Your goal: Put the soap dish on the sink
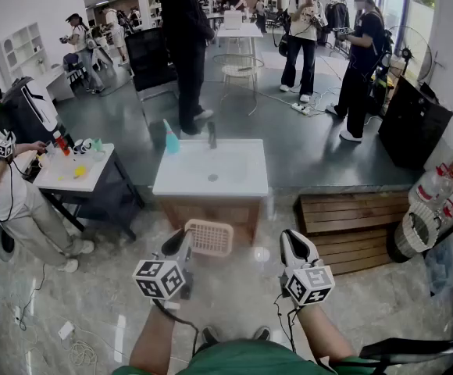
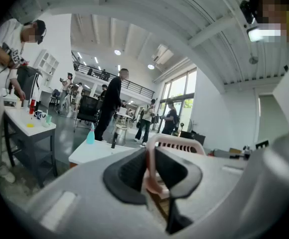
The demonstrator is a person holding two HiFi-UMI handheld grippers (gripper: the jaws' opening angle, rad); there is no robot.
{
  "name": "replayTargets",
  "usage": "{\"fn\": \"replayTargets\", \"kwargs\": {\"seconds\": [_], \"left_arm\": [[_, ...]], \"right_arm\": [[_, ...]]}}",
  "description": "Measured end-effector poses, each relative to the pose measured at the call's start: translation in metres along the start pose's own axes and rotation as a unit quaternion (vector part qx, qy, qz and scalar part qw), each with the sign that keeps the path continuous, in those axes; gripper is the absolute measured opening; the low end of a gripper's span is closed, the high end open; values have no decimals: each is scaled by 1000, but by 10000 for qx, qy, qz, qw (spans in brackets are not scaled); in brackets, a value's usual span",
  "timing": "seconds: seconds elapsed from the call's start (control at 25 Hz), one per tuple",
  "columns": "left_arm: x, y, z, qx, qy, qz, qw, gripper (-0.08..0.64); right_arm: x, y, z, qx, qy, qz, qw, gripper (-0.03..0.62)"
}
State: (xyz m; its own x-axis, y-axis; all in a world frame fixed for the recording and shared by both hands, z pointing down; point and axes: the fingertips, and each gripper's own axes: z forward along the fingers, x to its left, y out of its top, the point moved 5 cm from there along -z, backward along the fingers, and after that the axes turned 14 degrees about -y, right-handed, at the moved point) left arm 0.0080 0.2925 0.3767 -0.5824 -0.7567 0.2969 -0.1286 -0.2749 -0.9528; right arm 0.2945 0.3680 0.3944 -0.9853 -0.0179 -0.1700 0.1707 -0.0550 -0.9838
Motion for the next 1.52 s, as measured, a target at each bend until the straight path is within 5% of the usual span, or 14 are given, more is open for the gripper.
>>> {"fn": "replayTargets", "kwargs": {"seconds": [0.68, 1.52], "left_arm": [[36, 13, -11, -128, -54, -74, 9999, 51], [209, 11, -139, -510, 467, -632, 9956, 51]], "right_arm": [[28, 12, 19, -241, -101, 91, 9996, 18], [200, -23, 92, 58, 134, -251, 9996, 18]]}}
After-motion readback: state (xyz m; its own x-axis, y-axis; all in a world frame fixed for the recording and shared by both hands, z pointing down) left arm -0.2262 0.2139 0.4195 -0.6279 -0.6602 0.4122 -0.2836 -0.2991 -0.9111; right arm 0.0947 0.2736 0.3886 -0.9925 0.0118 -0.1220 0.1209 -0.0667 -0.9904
